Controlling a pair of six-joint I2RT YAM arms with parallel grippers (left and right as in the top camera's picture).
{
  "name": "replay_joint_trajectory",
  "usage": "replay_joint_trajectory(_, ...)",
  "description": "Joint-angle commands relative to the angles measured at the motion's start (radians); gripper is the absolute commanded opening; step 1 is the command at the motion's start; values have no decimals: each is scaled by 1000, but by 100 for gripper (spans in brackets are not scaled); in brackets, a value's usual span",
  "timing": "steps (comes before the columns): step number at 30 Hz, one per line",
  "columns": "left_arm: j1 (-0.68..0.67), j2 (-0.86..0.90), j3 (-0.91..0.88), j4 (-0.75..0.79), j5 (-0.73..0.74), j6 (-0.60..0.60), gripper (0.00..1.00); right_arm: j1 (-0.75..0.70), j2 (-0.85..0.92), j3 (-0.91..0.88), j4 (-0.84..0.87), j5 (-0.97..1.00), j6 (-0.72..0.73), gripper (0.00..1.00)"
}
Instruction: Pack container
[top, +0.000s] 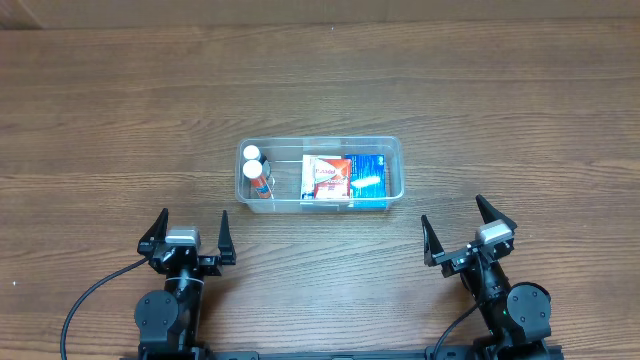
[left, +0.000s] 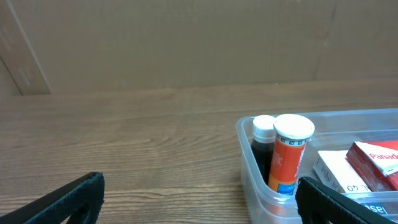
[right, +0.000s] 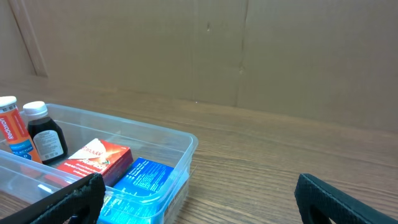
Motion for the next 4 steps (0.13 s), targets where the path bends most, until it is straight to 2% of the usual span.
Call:
replay_joint_trajectory(1, -1, -14, -3, 0, 14, 18, 100, -7, -8, -10, 6, -2, 0, 100)
replay_joint_trajectory(4, -1, -14, -3, 0, 14, 18, 100, -7, -8, -10, 6, -2, 0, 100)
